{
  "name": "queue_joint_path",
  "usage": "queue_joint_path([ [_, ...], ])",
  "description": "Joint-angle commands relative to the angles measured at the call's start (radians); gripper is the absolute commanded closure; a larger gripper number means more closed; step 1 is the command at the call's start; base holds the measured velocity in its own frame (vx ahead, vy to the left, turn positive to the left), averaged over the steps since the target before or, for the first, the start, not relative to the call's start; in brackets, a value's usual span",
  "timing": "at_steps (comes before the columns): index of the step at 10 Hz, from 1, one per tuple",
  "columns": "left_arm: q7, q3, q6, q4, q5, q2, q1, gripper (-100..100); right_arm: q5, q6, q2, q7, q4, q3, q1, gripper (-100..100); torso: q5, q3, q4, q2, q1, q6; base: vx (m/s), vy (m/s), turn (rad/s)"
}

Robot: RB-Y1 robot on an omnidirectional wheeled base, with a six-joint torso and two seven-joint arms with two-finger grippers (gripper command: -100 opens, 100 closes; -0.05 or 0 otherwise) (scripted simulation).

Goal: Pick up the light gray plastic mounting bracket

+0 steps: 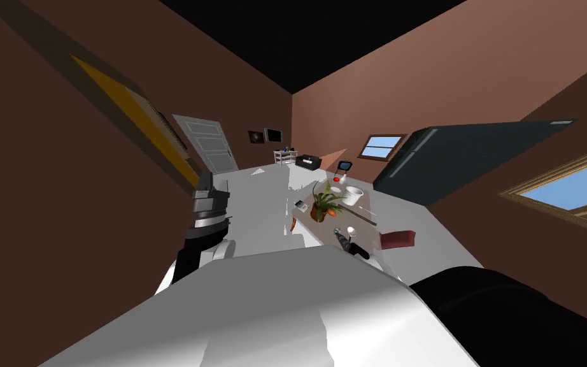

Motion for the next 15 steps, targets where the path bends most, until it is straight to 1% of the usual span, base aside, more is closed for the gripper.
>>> queue_joint_path([
  [1, 0.000, 0.000, 0.000, 0.000, 0.000, 0.000, 0.000, 0, 0.002, 0.002, -0.010, 0.003, 0.032, 0.010, 0.004, -100, 0.000, 0.000, 0.000, 0.000, 0.000, 0.000, 0.022, -0.030, 0.286],
  [2, 0.000, 0.000, 0.000, 0.000, 0.000, 0.000, 0.000, 0, 0.009, 0.016, -0.031, 0.008, 0.067, 0.026, 0.009, -100, 0.000, 0.000, 0.000, 0.000, 0.001, 0.001, 0.022, -0.030, 0.382],
  [3, 0.000, 0.000, 0.000, 0.000, 0.000, 0.000, 0.000, 0, 0.009, 0.016, -0.031, 0.008, 0.074, 0.026, 0.009, -100, 0.000, 0.000, 0.000, 0.000, 0.001, 0.000, 0.018, -0.032, 0.263],
  [5, 0.000, 0.000, 0.000, 0.000, 0.000, 0.000, 0.000, 0, 0.024, 0.039, -0.070, 0.017, 0.148, 0.060, 0.018, -100, 0.000, 0.000, 0.000, 0.000, 0.001, 0.000, 0.026, -0.037, 0.388],
  [6, 0.000, 0.000, 0.000, 0.000, 0.000, 0.000, 0.000, 0, 0.024, 0.039, -0.070, 0.017, 0.151, 0.060, 0.018, -100, 0.000, 0.000, 0.000, -0.001, 0.000, 0.000, 0.027, -0.045, 0.305],
  [7, 0.000, 0.000, 0.000, 0.000, 0.000, 0.000, 0.000, 0, 0.032, 0.049, -0.086, 0.022, 0.184, 0.077, 0.023, -100, 0.000, 0.000, 0.000, -0.001, 0.000, 0.001, 0.027, -0.039, 0.408],
  [8, 0.000, 0.000, 0.000, 0.000, 0.000, 0.000, 0.000, 0, 0.032, 0.049, -0.086, 0.022, 0.186, 0.077, 0.023, -100, 0.000, -0.001, 0.000, -0.001, 0.000, 0.000, 0.021, -0.039, 0.152],
  [9, 0.000, 0.000, 0.000, 0.000, 0.000, 0.000, 0.000, 0, 0.041, 0.057, -0.101, 0.027, 0.208, 0.094, 0.028, -100, 0.000, 0.000, 0.000, 0.000, 0.001, 0.002, 0.022, -0.034, 0.224],
  [10, 0.000, 0.000, 0.000, 0.000, 0.000, 0.000, 0.000, 0, 0.041, 0.057, -0.101, 0.027, 0.218, 0.094, 0.028, -100, 0.000, 0.000, 0.000, -0.001, 0.001, 0.001, 0.018, -0.033, 0.164],
  [12, 0.000, 0.000, 0.000, 0.000, 0.000, 0.000, 0.000, 0, 0.057, 0.069, -0.125, 0.035, 0.273, 0.124, 0.037, -100, 0.000, 0.000, 0.000, 0.000, 0.001, 0.001, 0.013, -0.040, 0.389],
  [13, 0.000, 0.000, 0.000, 0.000, 0.000, 0.000, 0.000, 0, 0.057, 0.069, -0.125, 0.035, 0.273, 0.124, 0.037, -100, 0.000, 0.000, 0.000, 0.000, 0.000, 0.000, 0.017, -0.046, 0.103],
  [15, 0.000, 0.000, 0.000, 0.000, 0.000, 0.000, 0.000, 0, 0.071, 0.077, -0.141, 0.042, 0.316, 0.148, 0.044, -100, 0.000, 0.000, 0.000, 0.000, 0.001, 0.001, 0.017, -0.031, 0.240],
])
